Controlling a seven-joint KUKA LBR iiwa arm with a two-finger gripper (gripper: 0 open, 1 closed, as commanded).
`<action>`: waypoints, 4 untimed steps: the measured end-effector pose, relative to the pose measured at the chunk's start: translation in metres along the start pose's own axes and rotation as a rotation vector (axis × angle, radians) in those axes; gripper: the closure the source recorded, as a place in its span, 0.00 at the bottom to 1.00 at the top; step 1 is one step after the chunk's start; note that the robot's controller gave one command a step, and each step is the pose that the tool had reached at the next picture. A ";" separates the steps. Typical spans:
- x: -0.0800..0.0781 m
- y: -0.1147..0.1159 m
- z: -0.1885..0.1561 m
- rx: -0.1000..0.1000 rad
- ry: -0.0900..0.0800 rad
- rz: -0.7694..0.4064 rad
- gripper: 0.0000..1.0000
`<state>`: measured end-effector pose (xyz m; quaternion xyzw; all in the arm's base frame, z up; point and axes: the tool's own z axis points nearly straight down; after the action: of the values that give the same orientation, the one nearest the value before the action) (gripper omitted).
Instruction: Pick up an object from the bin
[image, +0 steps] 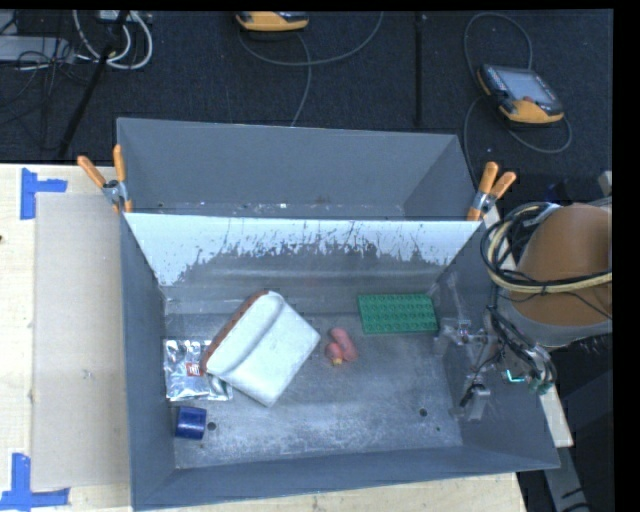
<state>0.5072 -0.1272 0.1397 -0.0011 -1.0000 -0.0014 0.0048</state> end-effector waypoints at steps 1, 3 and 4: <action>-0.106 0.052 0.057 0.000 -0.013 0.155 0.00; -0.102 0.051 0.069 0.002 -0.011 0.172 1.00; -0.102 0.051 0.069 0.002 -0.010 0.171 0.00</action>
Offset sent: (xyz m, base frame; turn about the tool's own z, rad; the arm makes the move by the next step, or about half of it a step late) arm 0.1044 0.0484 -0.0561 0.1592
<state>0.6084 -0.0766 0.0700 -0.0867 -0.9962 0.0001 -0.0001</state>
